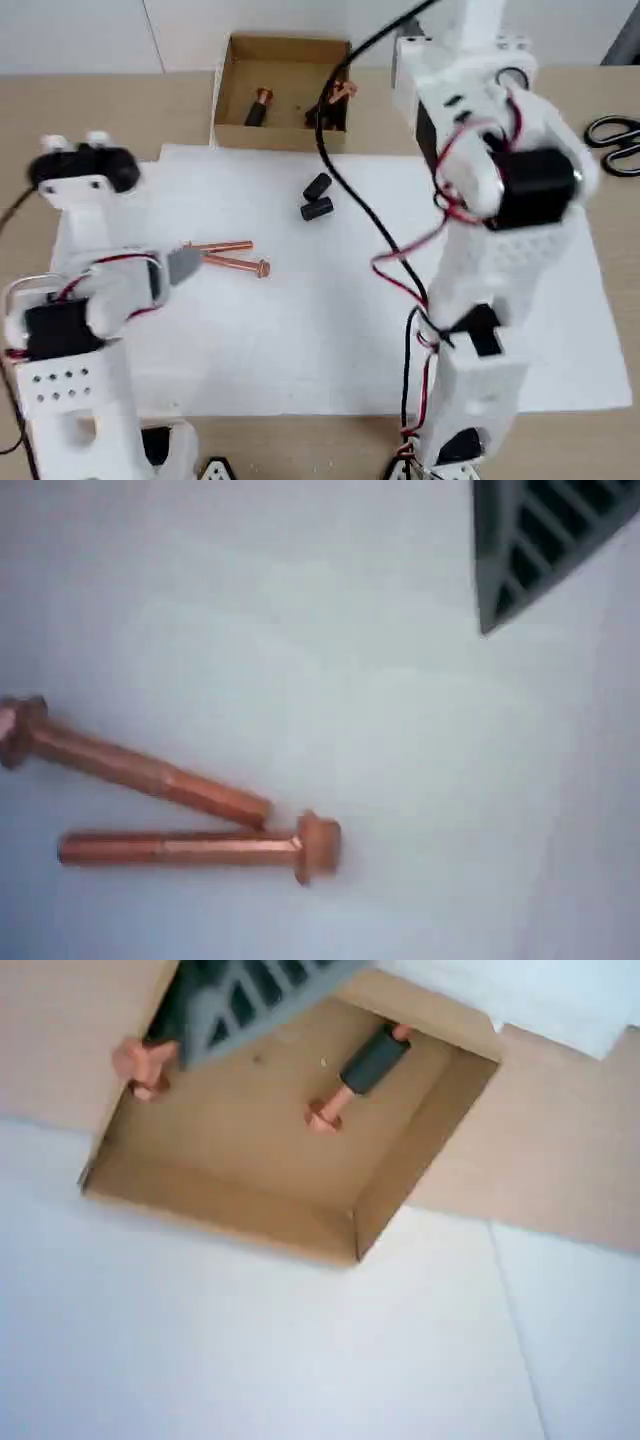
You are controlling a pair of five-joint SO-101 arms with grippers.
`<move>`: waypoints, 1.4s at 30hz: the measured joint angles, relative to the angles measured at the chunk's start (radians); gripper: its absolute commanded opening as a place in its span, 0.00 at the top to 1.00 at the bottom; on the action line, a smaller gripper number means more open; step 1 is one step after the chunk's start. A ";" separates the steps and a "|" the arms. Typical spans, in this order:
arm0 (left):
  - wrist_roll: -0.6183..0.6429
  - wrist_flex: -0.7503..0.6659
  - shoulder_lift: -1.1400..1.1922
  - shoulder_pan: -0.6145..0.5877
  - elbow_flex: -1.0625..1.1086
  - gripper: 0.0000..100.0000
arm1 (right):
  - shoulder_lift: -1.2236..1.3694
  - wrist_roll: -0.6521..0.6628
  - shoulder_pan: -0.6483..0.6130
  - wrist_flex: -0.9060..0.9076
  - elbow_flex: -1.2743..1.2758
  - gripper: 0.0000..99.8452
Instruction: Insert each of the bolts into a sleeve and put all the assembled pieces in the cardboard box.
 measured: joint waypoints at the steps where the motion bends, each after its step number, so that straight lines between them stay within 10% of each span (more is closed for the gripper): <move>1: 0.003 0.011 0.000 -0.023 -0.029 0.67 | -0.040 0.000 0.002 0.000 0.026 0.81; 16: -0.002 0.215 -0.201 -0.224 -0.453 0.67 | -0.841 0.000 0.054 0.000 1.013 0.81; 31: -0.006 0.222 -0.347 -0.232 -0.117 0.67 | -1.399 0.000 0.078 -0.476 2.093 0.81; 42: -0.138 0.216 -0.259 -0.232 -0.051 0.67 | -1.419 0.218 0.272 -0.522 2.200 0.81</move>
